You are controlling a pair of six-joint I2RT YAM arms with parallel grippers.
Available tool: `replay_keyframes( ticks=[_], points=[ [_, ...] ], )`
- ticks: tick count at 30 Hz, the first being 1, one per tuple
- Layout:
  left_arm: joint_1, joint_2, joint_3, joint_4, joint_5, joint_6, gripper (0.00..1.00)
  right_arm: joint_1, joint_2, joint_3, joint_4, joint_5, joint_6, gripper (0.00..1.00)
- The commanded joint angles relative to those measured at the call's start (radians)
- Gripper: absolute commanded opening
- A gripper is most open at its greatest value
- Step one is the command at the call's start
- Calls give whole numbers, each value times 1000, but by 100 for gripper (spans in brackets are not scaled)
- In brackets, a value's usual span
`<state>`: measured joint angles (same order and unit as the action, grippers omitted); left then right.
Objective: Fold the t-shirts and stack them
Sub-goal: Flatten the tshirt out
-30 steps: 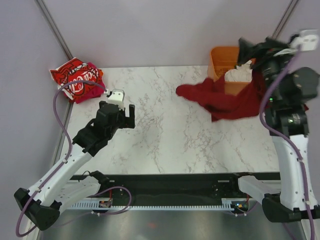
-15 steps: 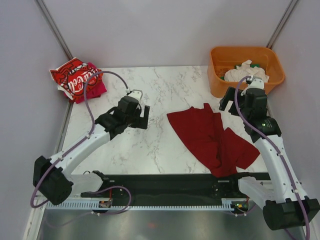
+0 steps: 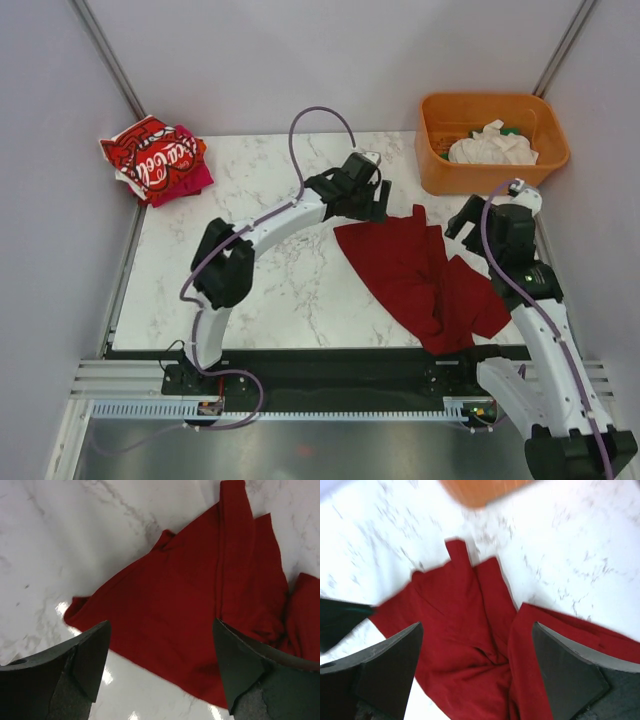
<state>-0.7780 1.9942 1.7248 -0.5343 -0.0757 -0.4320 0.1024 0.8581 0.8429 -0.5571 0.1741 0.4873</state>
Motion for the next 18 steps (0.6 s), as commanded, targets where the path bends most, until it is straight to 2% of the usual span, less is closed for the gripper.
replay_keyframes(
  ticks=[1, 7, 10, 14, 18],
  points=[
    [-18, 176, 195, 20, 105, -71, 88, -9, -91, 93, 26, 87, 60, 98],
    [-49, 385, 456, 83, 218, -45, 88, -12, -74, 171, 23, -11, 69, 98],
    [-49, 472, 556, 106, 232, -50, 91, -12, -70, 167, 23, -48, 62, 98],
    [-46, 532, 590, 186, 270, -50, 98, -12, -83, 147, 22, -62, 33, 98],
    [-44, 581, 622, 223, 269, -73, 100, -12, -94, 140, 19, -88, 31, 98]
  ],
)
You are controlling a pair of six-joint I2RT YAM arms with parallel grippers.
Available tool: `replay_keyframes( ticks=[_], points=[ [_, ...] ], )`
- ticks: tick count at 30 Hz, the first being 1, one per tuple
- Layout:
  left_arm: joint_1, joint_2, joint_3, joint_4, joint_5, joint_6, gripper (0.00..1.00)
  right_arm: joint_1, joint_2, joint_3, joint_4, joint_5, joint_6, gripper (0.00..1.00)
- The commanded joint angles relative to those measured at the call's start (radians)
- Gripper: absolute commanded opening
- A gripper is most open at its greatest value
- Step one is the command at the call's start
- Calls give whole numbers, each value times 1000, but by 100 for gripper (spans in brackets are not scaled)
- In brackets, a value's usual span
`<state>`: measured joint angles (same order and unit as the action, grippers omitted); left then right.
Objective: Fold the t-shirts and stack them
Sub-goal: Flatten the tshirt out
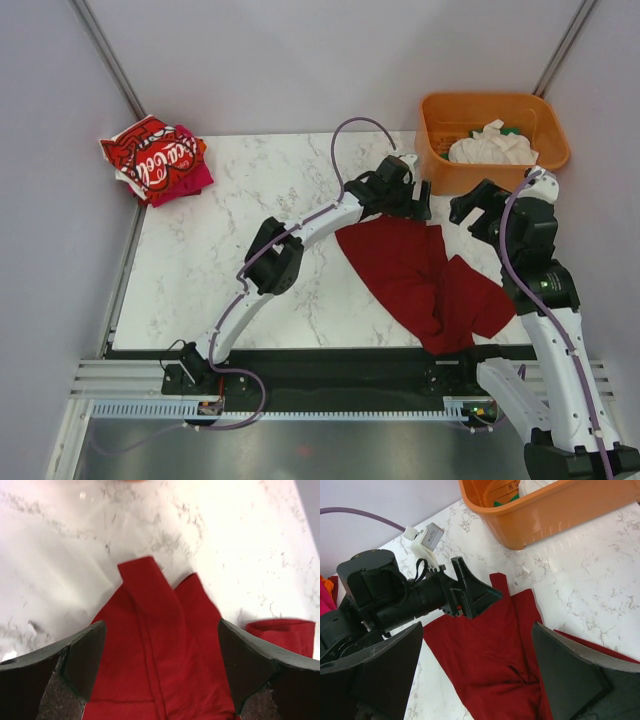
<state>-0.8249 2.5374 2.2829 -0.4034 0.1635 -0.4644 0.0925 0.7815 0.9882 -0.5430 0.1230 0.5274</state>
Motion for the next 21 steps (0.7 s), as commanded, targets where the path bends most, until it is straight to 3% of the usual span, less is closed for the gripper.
replay_keyframes(
  ticks=[1, 9, 12, 15, 18, 19, 21],
  points=[
    [3, 50, 73, 98, 30, -46, 100, -2, -21, -5, 3, -45, -7, 98],
    [32, 150, 82, 288, 117, -175, 99, 3, -21, -13, 8, -83, -20, 98],
    [38, 199, 104, 365, 154, -230, 91, 7, -24, -23, 8, -79, -29, 98],
    [38, 218, 107, 399, 162, -266, 79, 12, -24, -33, 9, -69, -38, 98],
    [40, 210, 104, 399, 149, -269, 61, 18, -24, -37, 12, -62, -46, 98],
    [40, 207, 101, 400, 146, -266, 48, 18, -24, -40, 12, -63, -46, 98],
    [38, 193, 90, 400, 146, -260, 33, 19, -25, -49, 17, -59, -49, 98]
  ],
)
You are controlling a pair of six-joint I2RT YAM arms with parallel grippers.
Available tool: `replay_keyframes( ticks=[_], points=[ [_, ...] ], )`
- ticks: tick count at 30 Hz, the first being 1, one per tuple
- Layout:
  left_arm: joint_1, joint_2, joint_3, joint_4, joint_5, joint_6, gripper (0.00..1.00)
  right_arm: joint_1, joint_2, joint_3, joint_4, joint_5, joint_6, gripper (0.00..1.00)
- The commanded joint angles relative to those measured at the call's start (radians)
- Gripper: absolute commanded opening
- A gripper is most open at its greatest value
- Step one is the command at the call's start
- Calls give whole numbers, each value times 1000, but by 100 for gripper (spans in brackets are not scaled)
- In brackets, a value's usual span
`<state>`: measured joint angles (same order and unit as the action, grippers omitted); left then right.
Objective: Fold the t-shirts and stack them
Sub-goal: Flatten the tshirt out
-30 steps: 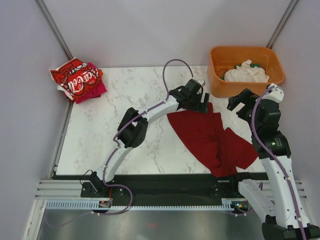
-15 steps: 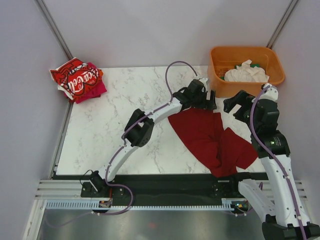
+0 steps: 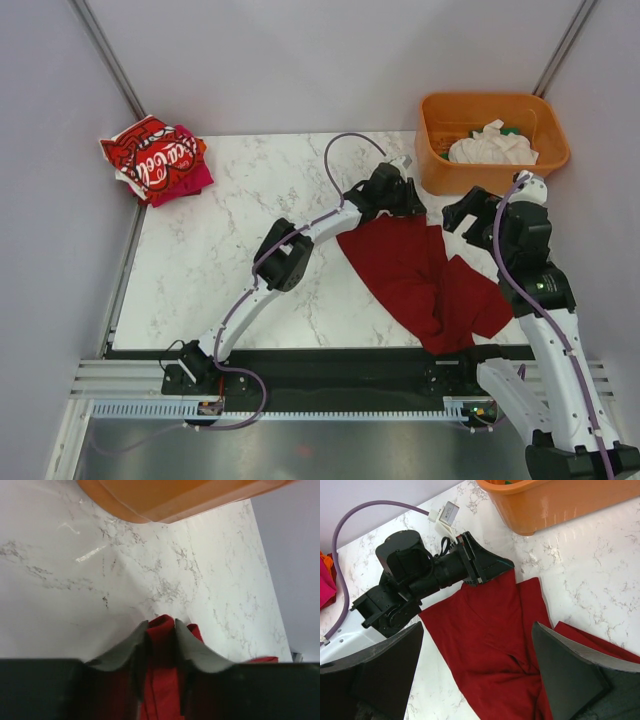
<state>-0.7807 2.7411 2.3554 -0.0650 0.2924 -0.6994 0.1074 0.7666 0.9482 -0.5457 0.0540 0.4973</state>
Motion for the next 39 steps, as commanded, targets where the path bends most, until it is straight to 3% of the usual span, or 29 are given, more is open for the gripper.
replay_keyframes(
  ticks=[1, 3, 8, 11, 12, 16, 18, 21, 23, 27, 29, 30, 35, 39],
  points=[
    [-6, -18, 9, 60, 17, -23, 16, 3, -9, -11, 21, 12, -20, 98],
    [-5, -52, -28, 60, 11, -14, 2, 3, -7, -15, 23, 17, -23, 98],
    [26, -242, -177, 53, -22, 29, 2, 5, 13, -6, 23, 15, -23, 98],
    [87, -475, -385, 33, -67, 38, 2, 3, 36, 23, 21, -28, -17, 98],
    [110, -538, -518, 33, -78, 37, 2, 3, 42, 29, 23, -51, -14, 98],
    [304, -982, -839, 24, -111, 32, 2, 3, 76, 21, 21, -103, 4, 98],
    [385, -1133, -971, -11, -143, 53, 2, 3, 91, 5, 27, -124, 17, 98],
    [536, -1339, -978, -275, -284, 142, 2, 3, 114, -21, 55, -190, 32, 98],
    [615, -1453, -975, -331, -329, 170, 2, 6, 141, -32, 70, -227, 32, 98],
    [660, -1613, -1074, -331, -329, 170, 2, 34, 198, -49, 89, -237, 27, 98],
    [661, -1656, -1154, -538, -415, 295, 2, 66, 244, -52, 102, -259, 27, 98],
    [661, -1688, -1183, -556, -403, 293, 2, 80, 261, -48, 107, -266, 21, 96],
    [663, -1779, -1334, -636, -308, 281, 2, 270, 385, -22, 153, -244, -3, 94],
    [661, -1863, -1394, -722, -334, 285, 2, 422, 517, 49, 234, -221, 7, 93]
  ],
)
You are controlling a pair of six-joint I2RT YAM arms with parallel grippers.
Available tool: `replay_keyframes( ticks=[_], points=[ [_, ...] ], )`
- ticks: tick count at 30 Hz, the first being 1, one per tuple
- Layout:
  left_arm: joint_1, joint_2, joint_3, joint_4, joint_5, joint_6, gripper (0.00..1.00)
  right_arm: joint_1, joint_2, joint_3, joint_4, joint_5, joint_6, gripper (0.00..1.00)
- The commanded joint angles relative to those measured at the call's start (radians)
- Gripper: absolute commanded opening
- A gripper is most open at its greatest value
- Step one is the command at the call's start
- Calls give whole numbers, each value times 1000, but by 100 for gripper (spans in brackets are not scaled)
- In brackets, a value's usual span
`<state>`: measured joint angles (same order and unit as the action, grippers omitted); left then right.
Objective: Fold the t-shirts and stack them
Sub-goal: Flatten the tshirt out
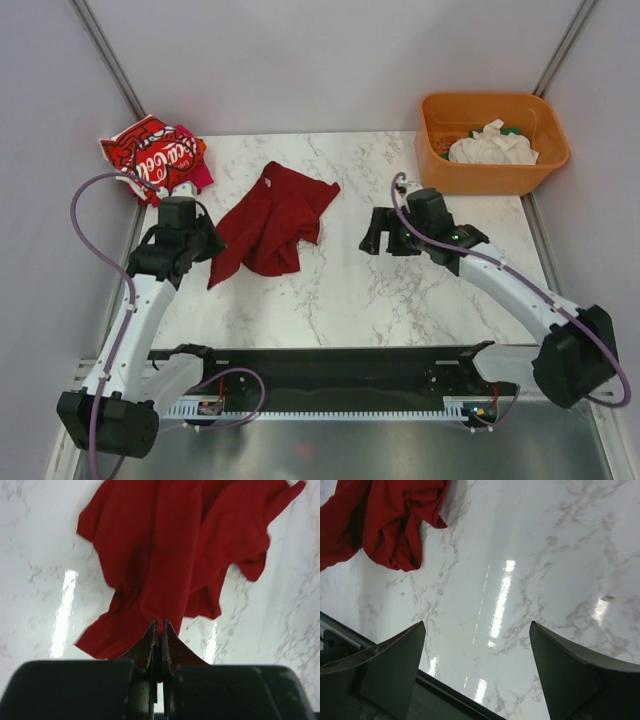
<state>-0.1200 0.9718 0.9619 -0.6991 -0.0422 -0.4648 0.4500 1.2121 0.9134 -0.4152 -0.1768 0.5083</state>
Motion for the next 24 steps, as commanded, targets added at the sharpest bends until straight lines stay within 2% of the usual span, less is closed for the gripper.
replay_keyframes(
  ticks=[1, 4, 5, 9, 10, 11, 13, 15, 18, 20, 24],
  points=[
    [2, -110, -5, -109, 1, 51, 2, 128, 110, 109, 118, 35, -8, 93],
    [0, -165, -32, -126, 7, 45, 2, 182, 285, 243, 188, 37, -14, 93],
    [0, -174, -35, -132, 7, 31, 2, 190, 393, 293, 206, 27, -23, 93],
    [2, -180, -35, -134, 65, 23, 2, 207, 679, 656, 205, 11, -59, 93],
    [2, -174, -31, -134, 86, 35, 2, 207, 786, 773, 201, 11, -71, 93],
    [2, -174, -31, -134, 88, 41, 2, 205, 837, 774, 196, 13, -71, 93],
    [2, -174, -31, -135, 82, 46, 2, 207, 974, 945, 179, 29, -100, 94],
    [2, -176, -31, -134, 91, 45, 2, 204, 1064, 1116, 126, 83, -119, 95],
    [3, -179, -29, -134, 97, 45, 2, 200, 1199, 1275, 58, 163, -128, 95],
    [3, -188, -29, -135, 87, 45, 2, 200, 1248, 1305, 29, 204, -125, 95],
    [5, -202, -29, -137, 82, 45, 2, 204, 1267, 1259, 30, 256, -117, 94]
  ],
)
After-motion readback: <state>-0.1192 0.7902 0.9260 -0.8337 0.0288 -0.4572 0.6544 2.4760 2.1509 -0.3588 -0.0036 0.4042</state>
